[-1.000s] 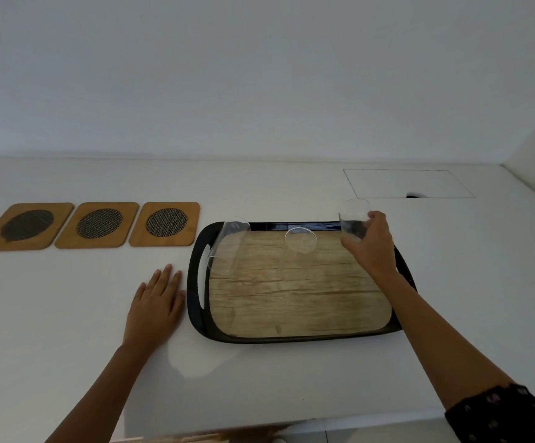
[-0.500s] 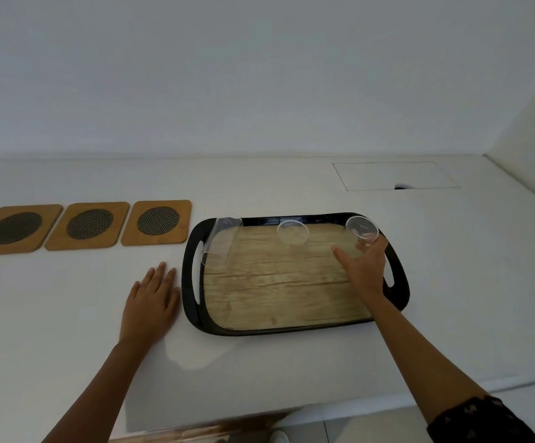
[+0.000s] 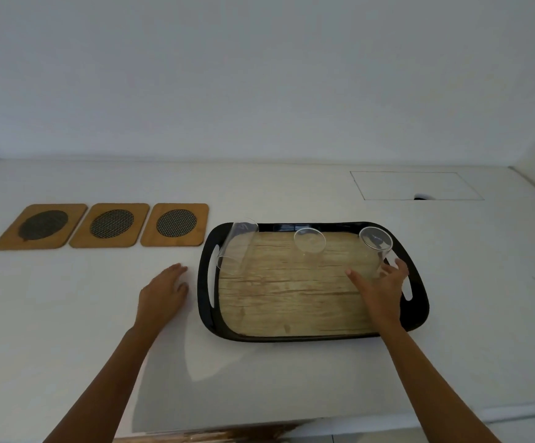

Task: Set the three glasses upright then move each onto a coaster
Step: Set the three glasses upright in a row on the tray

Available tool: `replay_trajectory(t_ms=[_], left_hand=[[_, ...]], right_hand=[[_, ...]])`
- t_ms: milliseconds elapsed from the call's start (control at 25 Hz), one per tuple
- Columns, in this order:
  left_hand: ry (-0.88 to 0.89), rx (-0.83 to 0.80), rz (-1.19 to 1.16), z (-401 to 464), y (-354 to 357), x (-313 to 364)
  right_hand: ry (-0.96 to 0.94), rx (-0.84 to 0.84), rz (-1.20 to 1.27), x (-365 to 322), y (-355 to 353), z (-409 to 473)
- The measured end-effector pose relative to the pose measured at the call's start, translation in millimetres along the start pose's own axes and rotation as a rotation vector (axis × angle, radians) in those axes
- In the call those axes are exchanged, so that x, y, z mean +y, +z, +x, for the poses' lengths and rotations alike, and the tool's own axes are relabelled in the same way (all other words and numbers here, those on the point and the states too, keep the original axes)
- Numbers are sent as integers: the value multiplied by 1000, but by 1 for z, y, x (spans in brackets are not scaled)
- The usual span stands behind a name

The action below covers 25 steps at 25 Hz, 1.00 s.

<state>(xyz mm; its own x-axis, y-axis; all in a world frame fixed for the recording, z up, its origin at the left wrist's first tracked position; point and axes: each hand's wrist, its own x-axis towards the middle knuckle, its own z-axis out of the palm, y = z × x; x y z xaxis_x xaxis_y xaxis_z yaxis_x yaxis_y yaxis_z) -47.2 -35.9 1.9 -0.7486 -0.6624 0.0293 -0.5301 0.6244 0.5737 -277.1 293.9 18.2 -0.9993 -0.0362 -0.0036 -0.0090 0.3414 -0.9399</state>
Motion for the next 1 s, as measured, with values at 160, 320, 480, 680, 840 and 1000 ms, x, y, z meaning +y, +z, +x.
replay_trajectory(t_ms=[160, 320, 480, 680, 840, 1000], left_hand=[[-18, 163, -260, 30, -16, 50], [115, 8, -154, 57, -3, 113], [58, -74, 123, 65, 20, 137], [-46, -160, 273, 68, 26, 133], [-57, -48, 74, 64, 23, 132], [-62, 54, -311, 56, 15, 138]], right_hand=[[-29, 107, -121, 7, -6, -30], [-474, -162, -473, 14, 1, -49], [-569, -316, -739, 21, 8, -51], [-574, -285, -754, 23, 9, -51], [-573, -277, -751, 22, 9, -53], [-577, -266, -738, 20, 9, -54]])
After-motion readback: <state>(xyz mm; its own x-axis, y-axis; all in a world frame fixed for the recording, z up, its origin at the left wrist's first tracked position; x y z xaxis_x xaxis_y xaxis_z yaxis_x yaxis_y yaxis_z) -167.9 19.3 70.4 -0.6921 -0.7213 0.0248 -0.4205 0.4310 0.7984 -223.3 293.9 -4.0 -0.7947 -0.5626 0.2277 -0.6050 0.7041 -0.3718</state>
